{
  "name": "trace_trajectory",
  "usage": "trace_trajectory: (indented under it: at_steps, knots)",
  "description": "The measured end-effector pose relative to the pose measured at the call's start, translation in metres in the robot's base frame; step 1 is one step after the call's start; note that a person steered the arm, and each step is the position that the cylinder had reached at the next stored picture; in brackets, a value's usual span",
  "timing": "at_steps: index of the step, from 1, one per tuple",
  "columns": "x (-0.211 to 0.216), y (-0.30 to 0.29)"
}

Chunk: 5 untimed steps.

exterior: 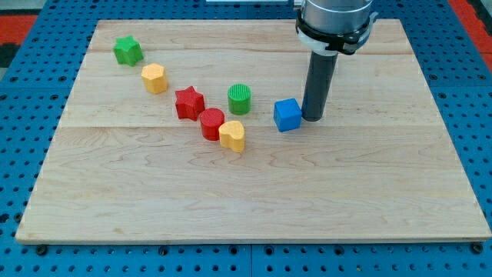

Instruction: Point at top right

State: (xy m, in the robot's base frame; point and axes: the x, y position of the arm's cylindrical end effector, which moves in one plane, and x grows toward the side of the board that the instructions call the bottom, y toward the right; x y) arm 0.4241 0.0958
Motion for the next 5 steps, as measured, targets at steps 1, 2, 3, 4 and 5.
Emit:
trace_trajectory:
  at_steps: [1,2,3,4,5]
  knots:
    - [0.005,-0.001]
    - [-0.01,0.0]
    - [-0.025,0.012]
    - [-0.073,0.043]
    - [-0.107,0.103]
